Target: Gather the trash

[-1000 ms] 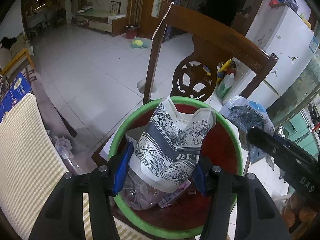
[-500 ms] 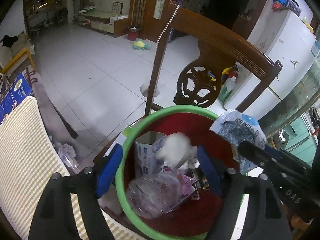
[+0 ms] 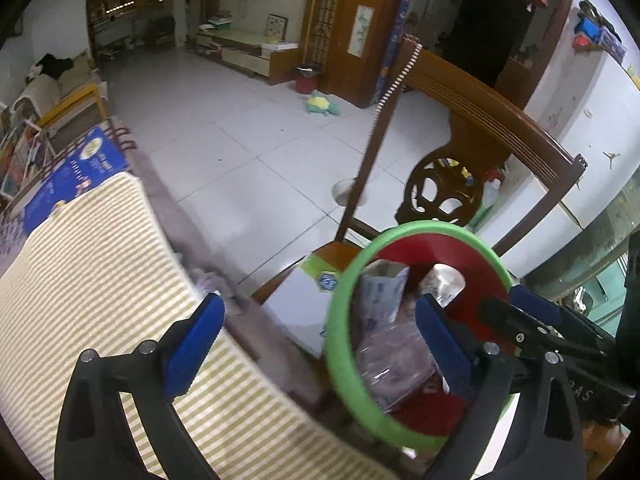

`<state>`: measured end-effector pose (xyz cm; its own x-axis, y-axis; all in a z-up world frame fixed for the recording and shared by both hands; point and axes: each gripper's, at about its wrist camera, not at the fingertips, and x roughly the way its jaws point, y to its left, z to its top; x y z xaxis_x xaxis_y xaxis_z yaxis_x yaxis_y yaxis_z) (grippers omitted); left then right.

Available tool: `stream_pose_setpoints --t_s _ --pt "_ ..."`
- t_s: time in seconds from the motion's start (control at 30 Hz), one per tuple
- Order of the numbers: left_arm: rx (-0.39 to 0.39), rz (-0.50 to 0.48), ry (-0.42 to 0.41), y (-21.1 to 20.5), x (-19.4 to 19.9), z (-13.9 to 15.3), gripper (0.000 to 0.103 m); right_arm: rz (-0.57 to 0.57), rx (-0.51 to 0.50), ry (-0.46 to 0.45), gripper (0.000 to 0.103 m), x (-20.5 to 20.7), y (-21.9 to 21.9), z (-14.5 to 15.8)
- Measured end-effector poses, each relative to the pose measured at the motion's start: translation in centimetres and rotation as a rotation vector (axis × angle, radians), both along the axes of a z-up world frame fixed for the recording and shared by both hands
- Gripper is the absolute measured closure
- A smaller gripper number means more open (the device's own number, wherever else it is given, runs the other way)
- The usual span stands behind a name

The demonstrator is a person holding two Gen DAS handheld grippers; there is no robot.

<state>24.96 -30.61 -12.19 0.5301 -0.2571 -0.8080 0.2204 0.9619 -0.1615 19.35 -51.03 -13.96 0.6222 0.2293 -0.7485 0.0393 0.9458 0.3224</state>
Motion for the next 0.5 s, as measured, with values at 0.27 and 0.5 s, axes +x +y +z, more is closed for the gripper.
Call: stream_pose_setpoints --t_s 0.27,0.5 --pt "-0.037 0.043 -0.034 6.6 -3.0 1.1 0.008 0.005 -0.026 -0.025 0.01 -2.3 5.5 1.5" --pt "-0.049 0.07 -0.134 13.0 -7.4 3.4 0.008 0.016 -0.113 -0.13 0.005 -6.3 12.8 4.3"
